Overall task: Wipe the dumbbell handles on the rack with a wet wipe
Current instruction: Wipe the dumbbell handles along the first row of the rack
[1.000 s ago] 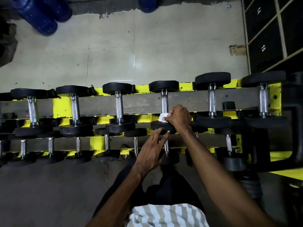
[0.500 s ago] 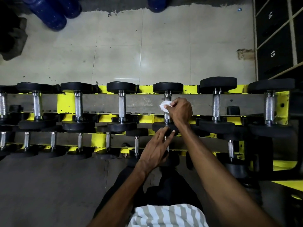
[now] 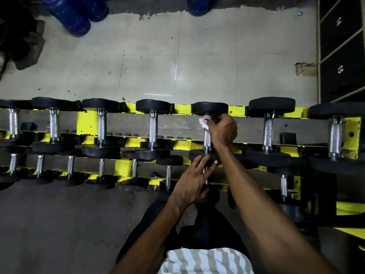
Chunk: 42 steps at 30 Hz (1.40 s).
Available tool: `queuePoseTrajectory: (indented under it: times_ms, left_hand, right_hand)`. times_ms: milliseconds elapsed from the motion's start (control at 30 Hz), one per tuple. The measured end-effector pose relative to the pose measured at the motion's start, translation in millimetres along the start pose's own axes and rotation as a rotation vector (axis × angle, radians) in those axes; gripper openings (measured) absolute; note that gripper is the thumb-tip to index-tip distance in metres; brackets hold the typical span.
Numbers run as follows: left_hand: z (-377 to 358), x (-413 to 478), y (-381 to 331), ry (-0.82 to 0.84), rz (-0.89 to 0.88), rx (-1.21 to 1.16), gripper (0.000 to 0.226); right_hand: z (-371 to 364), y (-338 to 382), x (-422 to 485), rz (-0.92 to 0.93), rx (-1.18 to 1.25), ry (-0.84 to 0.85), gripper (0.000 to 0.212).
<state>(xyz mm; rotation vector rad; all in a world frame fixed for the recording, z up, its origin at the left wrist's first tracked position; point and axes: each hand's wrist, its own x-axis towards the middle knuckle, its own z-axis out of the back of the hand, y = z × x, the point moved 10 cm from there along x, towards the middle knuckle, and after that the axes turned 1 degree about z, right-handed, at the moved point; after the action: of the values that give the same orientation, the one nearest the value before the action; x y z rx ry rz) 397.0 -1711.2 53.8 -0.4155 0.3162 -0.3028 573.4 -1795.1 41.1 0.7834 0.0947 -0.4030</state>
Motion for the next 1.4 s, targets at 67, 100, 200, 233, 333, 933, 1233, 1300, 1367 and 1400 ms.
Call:
queuePoseTrajectory:
  times_ms: [67, 100, 200, 233, 333, 933, 1233, 1300, 1367, 1400]
  left_hand:
    - [0.0, 0.8, 0.5, 0.0, 0.011, -0.005, 0.094]
    - [-0.6, 0.7, 0.2, 0.003, 0.011, -0.008, 0.094]
    - [-0.9, 0.7, -0.7, 0.002, 0.007, -0.01, 0.092]
    - [-0.7, 1.0, -0.5, 0.002, 0.01, -0.012, 0.091]
    - [-3.9, 1.2, 1.6, 0.011, 0.023, -0.018, 0.089]
    - [-2.1, 0.5, 2.0, 0.008, 0.039, 0.004, 0.092]
    - [-7.2, -0.3, 3.9, 0.018, 0.042, -0.012, 0.094]
    - [-6.1, 0.1, 3.9, 0.015, 0.04, -0.01, 0.094]
    - [-5.8, 0.5, 3.9, 0.018, 0.038, -0.008, 0.095]
    - [-6.2, 0.6, 3.7, 0.018, 0.036, -0.004, 0.096]
  right_hand:
    - [-1.5, -5.6, -11.2, 0.04, -0.008, 0.014, 0.025]
    - [-2.9, -12.9, -17.9, 0.053, -0.006, 0.033, 0.022]
    - [-5.8, -37.4, -33.6, 0.051, 0.001, 0.087, 0.023]
    - [-6.5, -42.1, -35.6, 0.033, 0.016, 0.088, 0.024]
    - [-11.5, -40.7, -30.4, -0.034, 0.097, 0.064, 0.023]
    - [-31.6, -47.7, 10.5, -0.182, 0.287, 0.152, 0.016]
    - [-46.9, -50.6, 10.1, -0.253, 0.339, 0.301, 0.019]
    - [-57.6, -46.1, 16.9, -0.415, 0.462, 0.348, 0.011]
    - [-74.0, -47.0, 16.1, -0.558, 0.63, 0.444, 0.024]
    - [-82.4, -48.0, 16.7, -0.598, 0.711, 0.492, 0.033]
